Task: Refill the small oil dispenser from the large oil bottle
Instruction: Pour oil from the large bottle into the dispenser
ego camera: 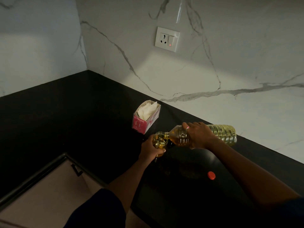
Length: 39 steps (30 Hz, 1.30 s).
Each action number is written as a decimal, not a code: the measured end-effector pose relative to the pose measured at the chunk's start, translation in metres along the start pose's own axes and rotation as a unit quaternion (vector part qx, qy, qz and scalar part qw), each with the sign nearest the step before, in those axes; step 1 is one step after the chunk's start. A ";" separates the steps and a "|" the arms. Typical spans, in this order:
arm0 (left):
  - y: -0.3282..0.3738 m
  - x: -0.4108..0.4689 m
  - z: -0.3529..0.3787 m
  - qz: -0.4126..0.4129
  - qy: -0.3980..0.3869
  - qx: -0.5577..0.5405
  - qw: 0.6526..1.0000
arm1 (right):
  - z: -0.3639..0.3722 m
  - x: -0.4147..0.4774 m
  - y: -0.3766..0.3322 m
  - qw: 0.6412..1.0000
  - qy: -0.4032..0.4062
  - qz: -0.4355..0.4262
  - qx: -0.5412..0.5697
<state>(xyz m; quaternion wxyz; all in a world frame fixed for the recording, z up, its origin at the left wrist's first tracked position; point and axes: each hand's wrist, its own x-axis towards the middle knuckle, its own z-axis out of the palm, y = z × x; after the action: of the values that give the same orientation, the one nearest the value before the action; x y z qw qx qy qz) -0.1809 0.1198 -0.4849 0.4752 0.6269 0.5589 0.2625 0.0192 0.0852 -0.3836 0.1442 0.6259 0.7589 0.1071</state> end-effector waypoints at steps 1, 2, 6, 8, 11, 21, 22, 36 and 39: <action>0.000 0.000 0.000 0.001 0.000 -0.001 1.000 | 0.000 0.000 0.000 1.000 0.000 0.000 -0.001; 0.000 0.000 0.000 0.002 0.000 -0.001 1.000 | 0.000 0.000 0.000 1.000 -0.001 0.000 -0.002; 0.000 0.000 0.000 -0.001 0.001 -0.004 1.000 | -0.001 0.000 0.000 1.000 0.000 0.001 -0.002; -0.001 0.000 0.000 0.003 -0.001 -0.006 1.000 | -0.001 0.000 -0.001 1.000 0.001 0.002 -0.004; -0.002 0.000 -0.001 0.012 0.001 -0.007 1.000 | -0.001 -0.001 -0.001 1.000 0.001 0.002 -0.001; 0.000 0.000 -0.001 0.016 -0.002 0.006 1.000 | -0.002 0.000 -0.001 1.000 -0.001 0.003 0.002; 0.000 0.000 -0.001 0.016 -0.002 0.008 1.000 | -0.002 0.000 -0.001 1.000 -0.001 0.003 0.003; 0.002 -0.002 -0.002 0.009 -0.002 0.009 1.000 | -0.004 -0.001 -0.001 1.000 -0.002 0.001 -0.004; 0.002 -0.002 -0.002 0.006 -0.003 0.006 1.000 | -0.005 -0.001 -0.001 1.000 -0.002 0.000 -0.008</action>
<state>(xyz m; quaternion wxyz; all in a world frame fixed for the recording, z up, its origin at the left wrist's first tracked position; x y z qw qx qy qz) -0.1824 0.1189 -0.4819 0.4714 0.6339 0.5550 0.2607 0.0169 0.0842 -0.3796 0.1508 0.6250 0.7577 0.1119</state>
